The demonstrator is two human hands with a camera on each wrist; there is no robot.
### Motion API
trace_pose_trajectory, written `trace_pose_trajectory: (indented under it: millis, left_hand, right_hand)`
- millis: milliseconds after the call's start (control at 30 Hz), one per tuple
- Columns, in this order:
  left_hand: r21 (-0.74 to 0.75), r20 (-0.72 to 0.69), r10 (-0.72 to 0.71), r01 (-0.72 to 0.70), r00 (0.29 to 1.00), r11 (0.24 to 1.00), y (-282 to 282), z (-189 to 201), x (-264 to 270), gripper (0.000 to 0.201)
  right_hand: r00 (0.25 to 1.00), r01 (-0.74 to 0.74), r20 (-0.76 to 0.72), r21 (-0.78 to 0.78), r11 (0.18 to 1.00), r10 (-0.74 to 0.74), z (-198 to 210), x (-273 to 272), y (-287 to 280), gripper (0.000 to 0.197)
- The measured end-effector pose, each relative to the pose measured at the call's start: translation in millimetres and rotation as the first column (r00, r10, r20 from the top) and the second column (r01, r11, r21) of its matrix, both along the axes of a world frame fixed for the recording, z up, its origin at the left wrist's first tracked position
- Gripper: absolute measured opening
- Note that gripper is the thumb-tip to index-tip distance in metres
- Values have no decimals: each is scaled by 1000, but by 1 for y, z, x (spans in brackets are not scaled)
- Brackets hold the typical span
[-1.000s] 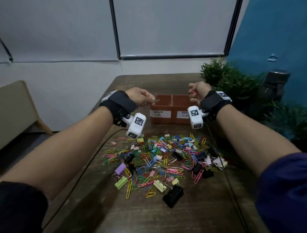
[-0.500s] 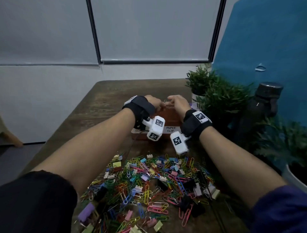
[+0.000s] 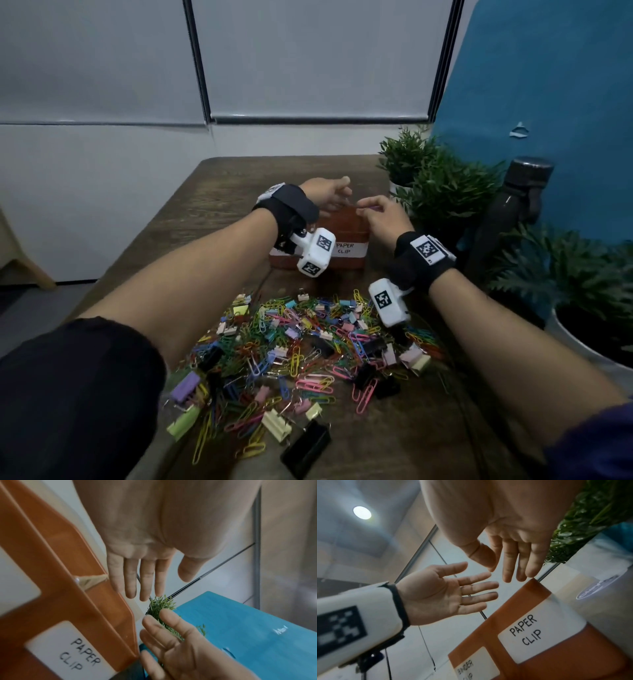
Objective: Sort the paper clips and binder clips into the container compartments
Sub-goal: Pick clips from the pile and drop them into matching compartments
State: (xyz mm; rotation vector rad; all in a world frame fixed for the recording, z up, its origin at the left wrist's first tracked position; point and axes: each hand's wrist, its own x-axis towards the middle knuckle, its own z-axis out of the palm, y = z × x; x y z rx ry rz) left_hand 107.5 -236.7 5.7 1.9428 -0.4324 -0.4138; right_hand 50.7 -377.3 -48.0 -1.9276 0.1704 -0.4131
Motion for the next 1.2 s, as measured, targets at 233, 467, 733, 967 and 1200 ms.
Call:
trace_pose_trajectory:
  millis: [233,467,733,967,1200]
  left_hand:
    - [409,470,-162,-51,868,911,82,-8,-66,19]
    - [744,291,-225,-72,930,664,149,-48,-101,14]
    - [784,313,-170,-153,934,602,174,-66,-94,23]
    - [792,250,-238,-56,939,608,175,-74,-92,28]
    - [776,234,-252,-24,939,630,190,-79,-94,19]
  right_hand:
    - [986,-167,-49,-341,925,160,7,-58,25,16]
    - [848,-527,-475,-710,468,234,-19,-60,77,36]
    - [830,-558,-507,-772,306,233,-23,-53,98,36]
    - [810,-582,-501,-752,310,303,-34,-44,106,22]
    - [791,-612,-523,-678,407,316,-36,-37,110,8]
